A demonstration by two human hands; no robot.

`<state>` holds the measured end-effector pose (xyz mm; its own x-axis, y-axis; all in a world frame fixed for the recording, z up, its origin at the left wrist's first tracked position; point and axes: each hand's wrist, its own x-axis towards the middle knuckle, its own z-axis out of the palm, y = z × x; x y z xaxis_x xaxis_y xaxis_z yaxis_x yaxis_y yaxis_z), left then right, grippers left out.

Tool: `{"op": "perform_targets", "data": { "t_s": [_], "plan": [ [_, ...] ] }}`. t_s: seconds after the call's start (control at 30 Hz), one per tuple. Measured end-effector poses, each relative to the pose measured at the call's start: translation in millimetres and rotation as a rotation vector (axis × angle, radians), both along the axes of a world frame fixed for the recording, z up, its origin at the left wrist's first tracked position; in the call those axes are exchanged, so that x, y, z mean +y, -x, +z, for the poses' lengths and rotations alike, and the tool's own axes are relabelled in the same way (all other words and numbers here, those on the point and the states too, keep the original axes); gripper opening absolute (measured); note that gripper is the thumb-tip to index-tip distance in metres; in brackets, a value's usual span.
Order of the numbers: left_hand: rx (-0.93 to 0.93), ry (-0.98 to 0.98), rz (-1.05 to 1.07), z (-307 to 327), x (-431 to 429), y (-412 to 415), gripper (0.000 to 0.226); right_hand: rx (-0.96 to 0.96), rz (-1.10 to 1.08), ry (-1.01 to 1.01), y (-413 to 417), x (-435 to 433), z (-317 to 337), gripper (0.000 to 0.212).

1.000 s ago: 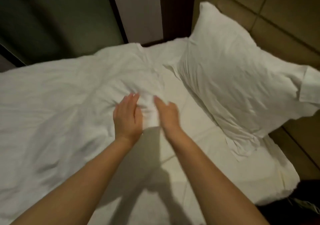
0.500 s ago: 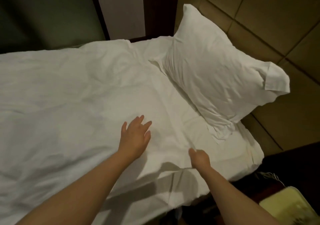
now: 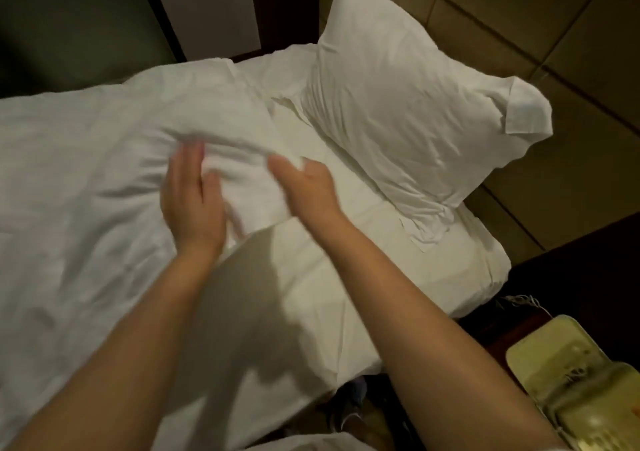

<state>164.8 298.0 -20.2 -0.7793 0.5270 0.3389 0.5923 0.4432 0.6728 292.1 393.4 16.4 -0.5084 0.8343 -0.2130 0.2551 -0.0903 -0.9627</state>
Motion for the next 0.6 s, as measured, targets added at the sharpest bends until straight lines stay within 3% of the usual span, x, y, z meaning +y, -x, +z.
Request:
{"op": "perform_targets", "data": {
  "t_s": [0.1, 0.17, 0.23, 0.3, 0.37, 0.43, 0.5, 0.53, 0.6],
  "plan": [
    [0.088, 0.334, -0.352, 12.0, 19.9, 1.6, 0.072, -0.447, -0.047, 0.093, -75.9, 18.8, -67.7, 0.038],
    [0.087, 0.704, -0.508, -23.8, 19.5, -27.1, 0.064, -0.713, -0.064, 0.282, -122.1, 8.7, -115.2, 0.05],
    [0.008, 0.899, -0.564, -58.1, 8.3, -55.8, 0.051, -0.731, -0.02, 0.376, -128.0, -6.9, -141.5, 0.051],
    [-0.032, 0.962, -0.573, -75.7, -7.1, -74.3, 0.051, -0.629, -0.011, 0.336, -100.4, -12.5, -139.7, 0.05],
    [-0.014, 0.929, -0.548, -77.7, -9.5, -77.8, 0.051, -0.429, -0.059, 0.25, -58.7, -7.5, -110.9, 0.045],
    [0.001, 0.577, -0.431, -68.0, -1.5, -72.7, 0.052, -0.136, -0.023, 0.167, -30.6, -2.1, -65.3, 0.032],
    [0.138, 0.241, -0.317, -54.8, 8.0, -59.0, 0.054, 0.02, -0.016, 0.097, -37.4, 6.5, -39.1, 0.017],
    [0.198, 0.215, -0.327, -55.5, 8.7, -53.8, 0.053, -0.012, -0.027, 0.067, -52.5, 12.7, -40.7, 0.015],
    [0.235, 0.372, -0.493, -73.6, 1.3, -55.9, 0.049, -0.3, -0.051, 0.058, -93.1, 27.4, -77.0, 0.025]
  ]
}}
